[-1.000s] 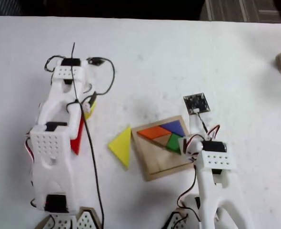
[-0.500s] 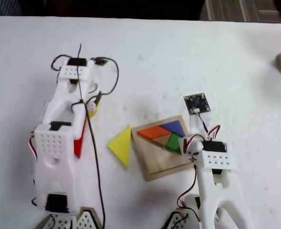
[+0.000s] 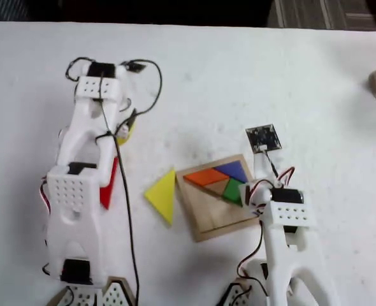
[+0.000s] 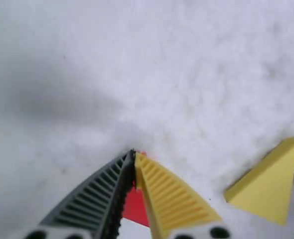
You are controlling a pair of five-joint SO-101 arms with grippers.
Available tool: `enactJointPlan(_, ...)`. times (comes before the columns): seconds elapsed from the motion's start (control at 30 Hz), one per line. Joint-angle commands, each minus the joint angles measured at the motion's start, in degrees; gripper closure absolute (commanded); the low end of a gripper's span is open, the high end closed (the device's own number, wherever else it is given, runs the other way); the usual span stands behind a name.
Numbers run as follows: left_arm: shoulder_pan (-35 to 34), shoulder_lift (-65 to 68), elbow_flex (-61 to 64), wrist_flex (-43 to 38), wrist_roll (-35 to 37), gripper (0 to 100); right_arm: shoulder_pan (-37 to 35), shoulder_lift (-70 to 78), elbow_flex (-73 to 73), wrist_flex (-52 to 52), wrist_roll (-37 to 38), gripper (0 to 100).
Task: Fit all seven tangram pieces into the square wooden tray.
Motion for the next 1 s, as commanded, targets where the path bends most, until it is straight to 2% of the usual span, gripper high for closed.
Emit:
enactJointPlan(0.0,-2.59,-6.29,-3.34,0.88,0.35,98,-0.04,-1.80,-0.44,-0.84,0.62,98.1)
enactJointPlan(0.1,-4.44,-11.12,1.58,0.88,-1.76,98,-0.04,-1.80,-0.44,-0.84,0.62,98.1)
enactJointPlan(0.23,-7.96,-20.18,14.07,-0.79,-5.27,98,-0.04,-1.80,-0.44,-0.84,0.70,98.1)
enactJointPlan(0.47,-13.05,-42.24,45.19,-19.78,-5.71,98,-0.04,-1.80,-0.44,-0.84,0.70,98.1)
enactJointPlan(0.7,-13.41,-53.05,72.26,-42.73,-14.24,98,-0.13,-1.89,0.09,-0.66,0.70,98.1)
enactJointPlan(0.8,-13.41,-56.66,78.95,-46.42,-14.24,98,-0.13,-1.89,0.18,-0.66,0.70,98.1)
enactJointPlan(0.97,-12.18,-62.90,84.66,-46.33,-14.15,98,-0.13,-1.89,0.18,-0.57,0.70,98.1)
